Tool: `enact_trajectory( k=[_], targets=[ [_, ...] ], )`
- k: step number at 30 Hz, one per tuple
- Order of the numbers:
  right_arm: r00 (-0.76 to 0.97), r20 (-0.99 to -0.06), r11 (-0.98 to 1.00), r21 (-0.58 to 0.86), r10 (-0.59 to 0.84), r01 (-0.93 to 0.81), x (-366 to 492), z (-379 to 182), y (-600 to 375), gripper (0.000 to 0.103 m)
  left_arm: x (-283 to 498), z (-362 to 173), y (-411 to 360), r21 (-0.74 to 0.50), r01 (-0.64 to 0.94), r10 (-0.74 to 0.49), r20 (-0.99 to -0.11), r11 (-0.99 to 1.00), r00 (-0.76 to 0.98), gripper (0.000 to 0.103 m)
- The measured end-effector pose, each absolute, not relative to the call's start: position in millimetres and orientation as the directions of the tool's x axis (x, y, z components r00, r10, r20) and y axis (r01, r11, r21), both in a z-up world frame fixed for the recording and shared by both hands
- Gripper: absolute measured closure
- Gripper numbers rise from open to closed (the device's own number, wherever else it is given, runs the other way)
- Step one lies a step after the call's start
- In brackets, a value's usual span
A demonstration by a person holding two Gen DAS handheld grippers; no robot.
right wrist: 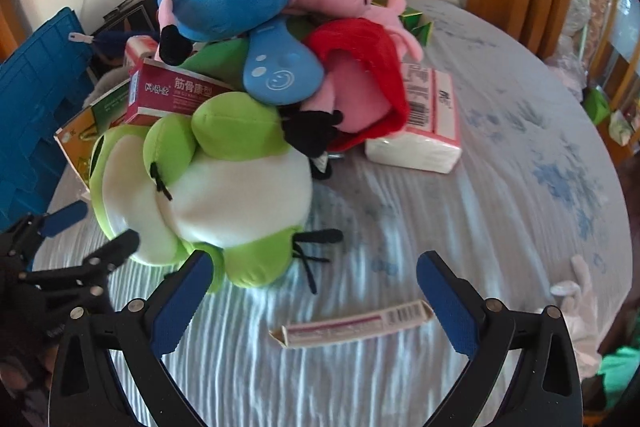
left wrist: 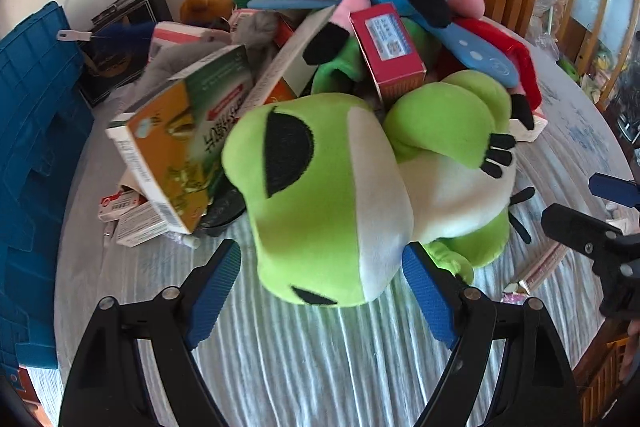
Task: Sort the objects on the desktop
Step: 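Grasp the large green frog plush with both grippers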
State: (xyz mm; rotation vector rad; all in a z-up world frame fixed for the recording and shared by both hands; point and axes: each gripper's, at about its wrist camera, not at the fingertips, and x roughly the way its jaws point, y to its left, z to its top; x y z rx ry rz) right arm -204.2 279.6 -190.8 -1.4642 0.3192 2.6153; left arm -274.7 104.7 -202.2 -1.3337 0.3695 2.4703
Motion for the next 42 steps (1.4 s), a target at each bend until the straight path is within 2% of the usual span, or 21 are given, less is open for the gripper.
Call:
enact_trajectory(
  k=[6, 8, 24, 27, 28, 29, 31, 36, 42],
  targets=[
    [-0.482, -0.873, -0.967, 0.183, -0.076, -0.178, -229.7, -206.5, 273.0, 0.000, -294.4, -220.0, 105.9, 0.021, -0.380, 0.170, -0.870, -0.925, -0.463, 0.018],
    [-0.483, -0.872, -0.969, 0.179, -0.078, -0.168, -235.7, -208.7, 269.7, 0.000, -296.4, -222.5, 106.3, 0.025, -0.387, 0.171, -0.871, -0.922, -0.461, 0.013],
    [-0.441, -0.887, -0.964, 0.224, -0.139, -0.147, -281.2, -244.3, 252.6, 0.000, -305.5, -234.4, 111.9, 0.050, -0.439, 0.172, -0.877, -0.897, -0.449, 0.009],
    [-0.442, -0.884, -0.959, 0.241, -0.154, -0.149, -281.8, -246.1, 252.9, 0.000, -302.5, -232.5, 110.8, 0.032, -0.453, 0.193, -0.876, -0.891, -0.442, 0.017],
    [-0.447, -0.882, -0.962, 0.234, -0.149, -0.141, -280.7, -244.0, 251.2, 0.001, -299.7, -231.2, 110.6, 0.031, -0.459, 0.199, -0.873, -0.888, -0.445, 0.022],
    [-0.449, -0.881, -0.964, 0.229, -0.146, -0.134, -279.8, -242.3, 249.7, 0.003, -295.7, -229.2, 110.1, 0.035, -0.465, 0.204, -0.868, -0.884, -0.453, 0.027],
    [-0.451, -0.883, -0.970, 0.209, -0.132, -0.124, -276.5, -237.1, 245.6, 0.014, -290.7, -225.8, 108.1, 0.032, -0.473, 0.215, -0.863, -0.881, -0.458, 0.032],
    [-0.476, -0.870, -0.973, 0.203, -0.127, -0.113, -261.3, -219.3, 236.9, 0.025, -273.2, -207.8, 97.6, 0.030, -0.485, 0.240, -0.842, -0.874, -0.483, 0.034],
    [-0.553, -0.824, -0.976, 0.200, -0.121, -0.085, -235.7, -175.7, 222.0, 0.026, -248.1, -167.5, 77.6, 0.022, -0.499, 0.295, -0.783, -0.866, -0.548, 0.034]
  ],
)
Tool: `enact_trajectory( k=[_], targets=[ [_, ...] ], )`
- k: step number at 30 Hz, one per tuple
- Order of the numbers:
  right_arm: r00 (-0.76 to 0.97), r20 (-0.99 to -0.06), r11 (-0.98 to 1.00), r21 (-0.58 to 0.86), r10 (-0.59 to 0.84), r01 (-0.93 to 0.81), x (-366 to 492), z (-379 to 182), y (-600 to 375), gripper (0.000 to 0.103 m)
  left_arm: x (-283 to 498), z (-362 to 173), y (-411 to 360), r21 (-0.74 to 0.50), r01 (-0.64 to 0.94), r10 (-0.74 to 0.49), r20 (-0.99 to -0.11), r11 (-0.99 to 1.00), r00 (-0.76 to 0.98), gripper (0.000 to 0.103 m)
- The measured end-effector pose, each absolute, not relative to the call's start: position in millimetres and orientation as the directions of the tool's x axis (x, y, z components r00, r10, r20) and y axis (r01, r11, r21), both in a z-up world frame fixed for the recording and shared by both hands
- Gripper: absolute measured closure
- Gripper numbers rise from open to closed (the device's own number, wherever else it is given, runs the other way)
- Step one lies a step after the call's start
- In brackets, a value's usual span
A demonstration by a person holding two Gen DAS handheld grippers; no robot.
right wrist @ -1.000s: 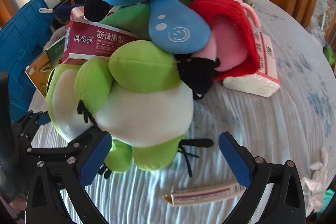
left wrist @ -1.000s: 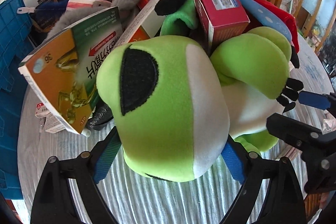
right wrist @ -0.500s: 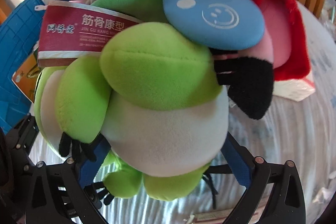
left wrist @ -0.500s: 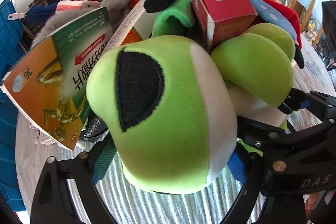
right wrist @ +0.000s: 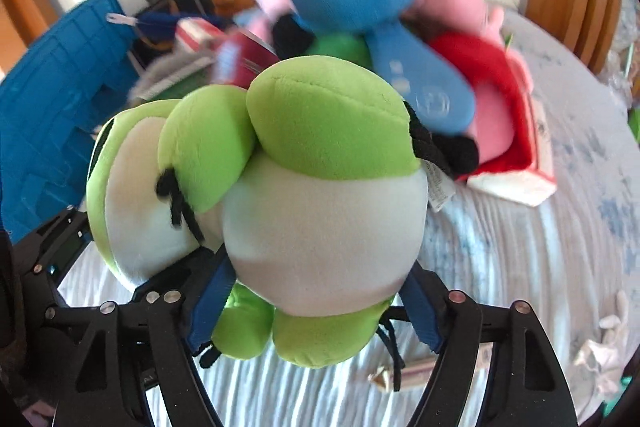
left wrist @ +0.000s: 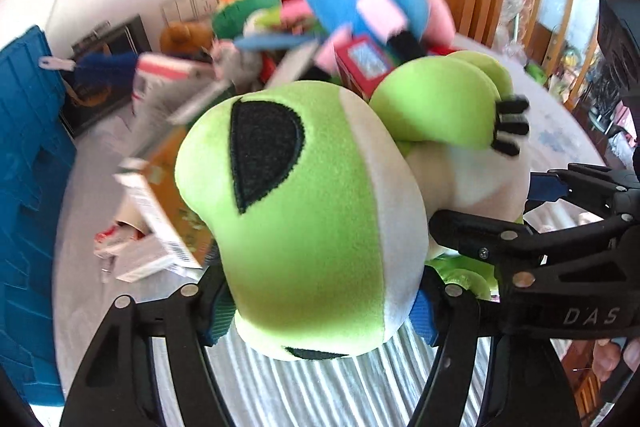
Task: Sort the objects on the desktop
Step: 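Grasp the large green frog plush with both grippers, then carry the frog plush with both grippers over the blue crate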
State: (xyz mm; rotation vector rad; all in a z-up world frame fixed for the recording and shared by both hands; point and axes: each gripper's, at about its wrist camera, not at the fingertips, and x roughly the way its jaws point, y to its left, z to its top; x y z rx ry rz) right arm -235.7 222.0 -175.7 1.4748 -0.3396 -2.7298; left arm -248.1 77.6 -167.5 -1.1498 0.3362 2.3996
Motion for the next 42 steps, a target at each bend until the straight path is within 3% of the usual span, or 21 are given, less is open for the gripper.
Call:
enact_trajectory(
  k=[14, 28, 36, 42],
  targets=[
    [-0.761, -0.634, -0.989, 0.130, -0.139, 0.072, -225.3, -37.0, 128.4, 0.026, -221.0, -47.9, -24.7, 0.083, -0.396, 0.292, -0.541, -0.914, -0.789, 0.034],
    [-0.806, -0.498, -0.938, 0.050, -0.321, 0.343, -262.6, 37.2, -23.6, 0.025, -214.8, 36.0, -177.7, 0.097, -0.117, 0.070, -0.393, -0.988, -0.917, 0.034],
    [-0.737, -0.523, -0.878, 0.046, -0.427, 0.476, -311.3, 58.1, -132.4, 0.025, -249.1, 58.2, -278.6, 0.072, 0.029, -0.056, -0.409, -0.997, -0.911, 0.033],
    [-0.669, -0.595, -0.863, 0.086, -0.445, 0.498, -366.2, 65.8, -209.6, 0.025, -301.5, 64.4, -352.6, 0.046, 0.081, -0.093, -0.507, -0.996, -0.857, 0.033]
  ],
)
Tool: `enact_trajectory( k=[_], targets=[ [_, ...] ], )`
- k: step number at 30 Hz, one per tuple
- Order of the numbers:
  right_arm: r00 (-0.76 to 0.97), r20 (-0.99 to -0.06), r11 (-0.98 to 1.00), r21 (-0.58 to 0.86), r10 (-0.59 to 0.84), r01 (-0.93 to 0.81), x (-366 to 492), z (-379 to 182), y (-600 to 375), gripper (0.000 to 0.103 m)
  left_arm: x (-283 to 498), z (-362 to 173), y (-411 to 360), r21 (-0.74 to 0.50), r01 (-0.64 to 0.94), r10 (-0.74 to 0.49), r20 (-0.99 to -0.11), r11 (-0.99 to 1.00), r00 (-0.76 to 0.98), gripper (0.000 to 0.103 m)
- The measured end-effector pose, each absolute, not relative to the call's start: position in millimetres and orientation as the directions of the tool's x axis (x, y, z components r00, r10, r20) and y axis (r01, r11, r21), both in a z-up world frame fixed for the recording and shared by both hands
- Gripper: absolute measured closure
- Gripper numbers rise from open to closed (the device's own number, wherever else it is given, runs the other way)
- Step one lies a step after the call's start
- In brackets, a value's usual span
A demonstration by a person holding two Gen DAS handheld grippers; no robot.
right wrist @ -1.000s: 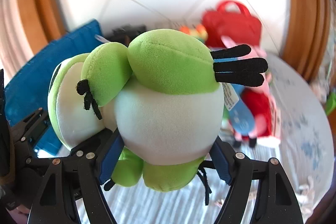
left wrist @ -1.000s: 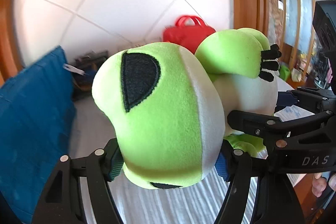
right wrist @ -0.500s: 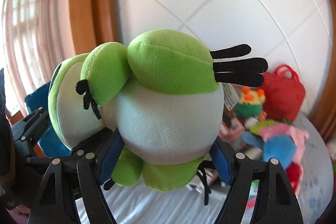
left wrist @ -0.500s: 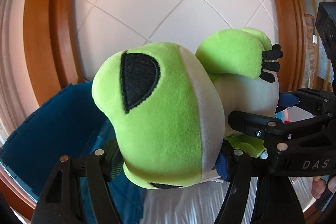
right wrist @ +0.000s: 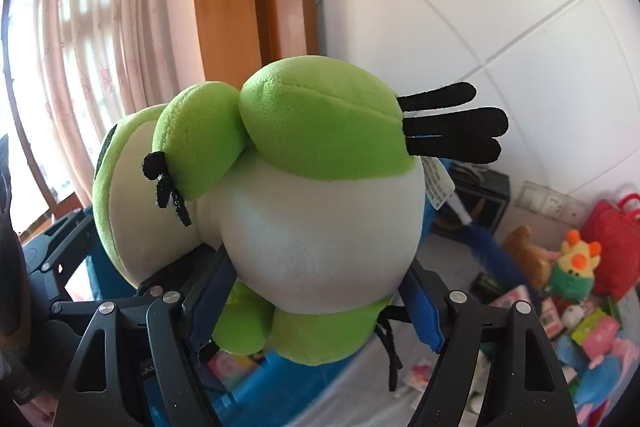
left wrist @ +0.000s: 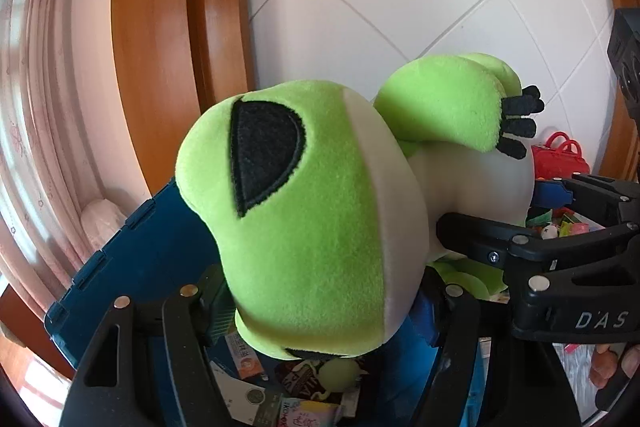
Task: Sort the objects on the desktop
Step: 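Carry the frog plush with both grippers over the blue crate, then open both grippers to drop the frog plush into the crate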
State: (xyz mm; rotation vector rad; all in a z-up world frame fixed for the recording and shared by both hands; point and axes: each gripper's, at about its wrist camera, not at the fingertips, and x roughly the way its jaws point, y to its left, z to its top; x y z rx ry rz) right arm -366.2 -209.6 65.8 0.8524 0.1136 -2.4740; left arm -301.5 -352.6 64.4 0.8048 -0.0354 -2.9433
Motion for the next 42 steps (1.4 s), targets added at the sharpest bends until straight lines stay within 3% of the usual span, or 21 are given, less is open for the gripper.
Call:
enact_trajectory(
  k=[8, 16, 29, 42],
  targets=[
    [-0.574, -0.723, -0.896, 0.145, -0.386, 0.420, -432.0, 57.1, -271.0, 0.025, -378.5, 48.9, -423.0, -0.002, 0.086, -0.063, -0.669, -0.996, -0.740, 0.033],
    [-0.521, -0.794, -0.921, 0.121, -0.314, 0.371, -464.9, 33.6, -295.1, 0.025, -402.5, 22.1, -443.8, -0.034, 0.075, -0.025, -0.742, -0.997, -0.670, 0.033],
    [-0.556, -0.795, -0.935, 0.040, -0.243, 0.352, -469.3, 39.9, -306.0, 0.023, -413.2, 14.3, -424.9, -0.004, 0.083, -0.049, -0.776, -0.997, -0.628, 0.030],
    [-0.598, -0.772, -0.935, -0.011, -0.217, 0.354, -448.2, 50.5, -299.9, 0.015, -389.2, 18.6, -431.5, 0.007, 0.135, -0.096, -0.736, -0.991, -0.671, 0.030]
  ],
)
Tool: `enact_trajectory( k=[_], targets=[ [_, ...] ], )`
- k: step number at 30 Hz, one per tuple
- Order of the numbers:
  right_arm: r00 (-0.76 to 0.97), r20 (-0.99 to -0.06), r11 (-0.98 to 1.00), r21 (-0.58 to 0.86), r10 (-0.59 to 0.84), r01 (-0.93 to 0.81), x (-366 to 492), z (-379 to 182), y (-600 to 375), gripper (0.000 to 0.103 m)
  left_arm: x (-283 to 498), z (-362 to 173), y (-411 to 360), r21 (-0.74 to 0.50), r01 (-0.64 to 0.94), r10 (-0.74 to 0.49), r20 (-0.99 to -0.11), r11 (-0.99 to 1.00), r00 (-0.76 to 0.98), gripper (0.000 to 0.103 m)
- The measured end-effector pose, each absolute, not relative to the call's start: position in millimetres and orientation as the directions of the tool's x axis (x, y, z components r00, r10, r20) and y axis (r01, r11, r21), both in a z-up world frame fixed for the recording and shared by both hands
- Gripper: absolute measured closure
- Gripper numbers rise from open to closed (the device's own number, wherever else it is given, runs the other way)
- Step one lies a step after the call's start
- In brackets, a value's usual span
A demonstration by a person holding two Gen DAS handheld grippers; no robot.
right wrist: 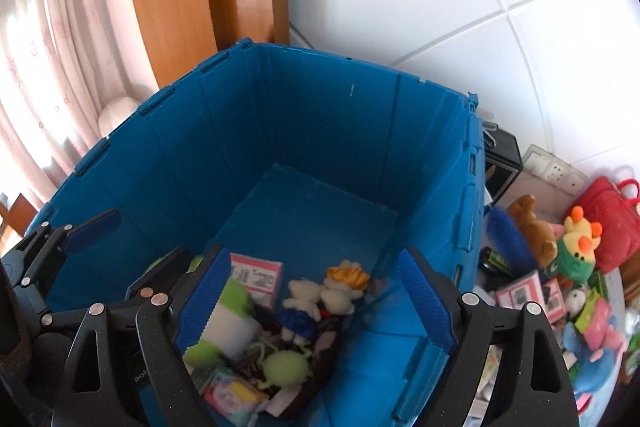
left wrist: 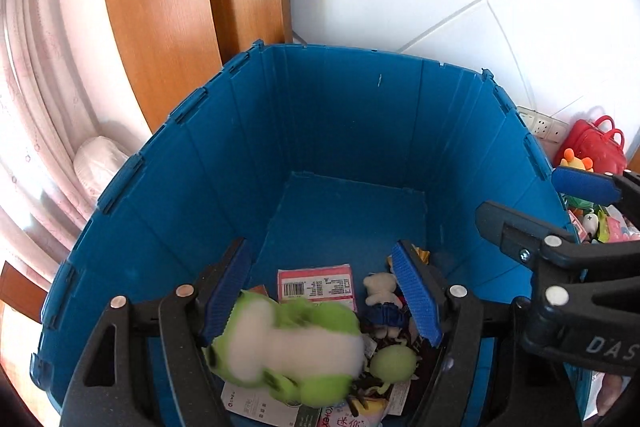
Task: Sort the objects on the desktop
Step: 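Open both grippers to drop the frog plush into the crate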
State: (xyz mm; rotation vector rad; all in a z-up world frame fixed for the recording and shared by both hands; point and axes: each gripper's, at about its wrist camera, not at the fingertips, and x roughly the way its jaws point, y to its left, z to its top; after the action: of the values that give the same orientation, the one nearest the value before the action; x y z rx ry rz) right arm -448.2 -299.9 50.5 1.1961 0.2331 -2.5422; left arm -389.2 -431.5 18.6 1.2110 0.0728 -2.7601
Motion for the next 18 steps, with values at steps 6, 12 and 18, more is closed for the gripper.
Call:
enact_trajectory(
  k=[6, 12, 18],
  targets=[
    [-0.643, -0.734, -0.930, -0.045, -0.218, 0.366, -421.4, 64.0, -294.5, 0.007, -365.8, 31.6, -431.7, -0.004, 0.140, -0.097, -0.702, -0.990, -0.706, 0.030],
    [-0.677, -0.692, -0.923, -0.040, -0.250, 0.382, -391.7, 81.0, -284.0, 0.003, -334.9, 42.6, -421.9, -0.008, 0.139, -0.100, -0.659, -0.990, -0.745, 0.030],
    [-0.718, -0.647, -0.924, -0.053, -0.258, 0.380, -357.7, 92.4, -269.0, 0.001, -307.1, 50.1, -409.5, -0.018, 0.141, -0.100, -0.614, -0.990, -0.783, 0.030]
  ],
)
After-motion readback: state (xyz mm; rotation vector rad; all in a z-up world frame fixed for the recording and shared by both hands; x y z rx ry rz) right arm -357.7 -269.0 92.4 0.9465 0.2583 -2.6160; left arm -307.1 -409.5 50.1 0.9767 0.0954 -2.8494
